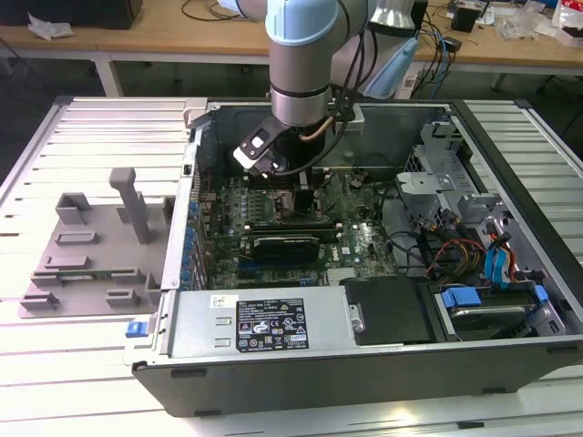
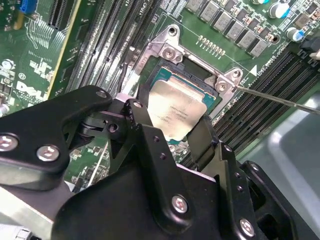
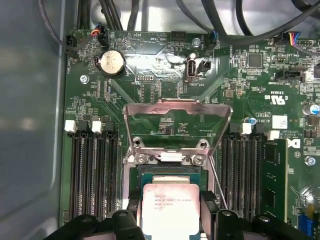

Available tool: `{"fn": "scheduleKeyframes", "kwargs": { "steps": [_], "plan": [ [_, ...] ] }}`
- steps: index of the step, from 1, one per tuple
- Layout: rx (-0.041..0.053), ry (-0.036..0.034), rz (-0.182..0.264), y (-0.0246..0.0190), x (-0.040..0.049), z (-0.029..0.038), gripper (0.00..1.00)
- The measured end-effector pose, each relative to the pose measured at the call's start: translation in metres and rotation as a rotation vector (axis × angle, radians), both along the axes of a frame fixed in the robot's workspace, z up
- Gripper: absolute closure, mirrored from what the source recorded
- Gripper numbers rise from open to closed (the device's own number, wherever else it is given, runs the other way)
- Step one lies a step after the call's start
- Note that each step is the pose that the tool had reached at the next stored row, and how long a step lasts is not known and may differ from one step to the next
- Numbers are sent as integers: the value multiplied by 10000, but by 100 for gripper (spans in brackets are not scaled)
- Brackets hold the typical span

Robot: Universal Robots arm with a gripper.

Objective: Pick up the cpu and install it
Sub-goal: 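Place the cpu into insertion slot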

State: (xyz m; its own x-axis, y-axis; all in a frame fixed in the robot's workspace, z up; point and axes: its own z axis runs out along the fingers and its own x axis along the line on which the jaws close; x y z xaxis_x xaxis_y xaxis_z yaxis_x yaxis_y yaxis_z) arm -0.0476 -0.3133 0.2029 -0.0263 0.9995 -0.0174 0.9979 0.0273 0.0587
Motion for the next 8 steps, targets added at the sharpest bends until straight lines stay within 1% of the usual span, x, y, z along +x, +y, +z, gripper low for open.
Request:
{"fn": "scheduleKeyframes", "kwargs": {
  "steps": [2,8],
  "plan": [
    [-1,0,-17,8,-1,-24,45],
    [1,-1,-34,11,-1,-39,45]
  ]
}}
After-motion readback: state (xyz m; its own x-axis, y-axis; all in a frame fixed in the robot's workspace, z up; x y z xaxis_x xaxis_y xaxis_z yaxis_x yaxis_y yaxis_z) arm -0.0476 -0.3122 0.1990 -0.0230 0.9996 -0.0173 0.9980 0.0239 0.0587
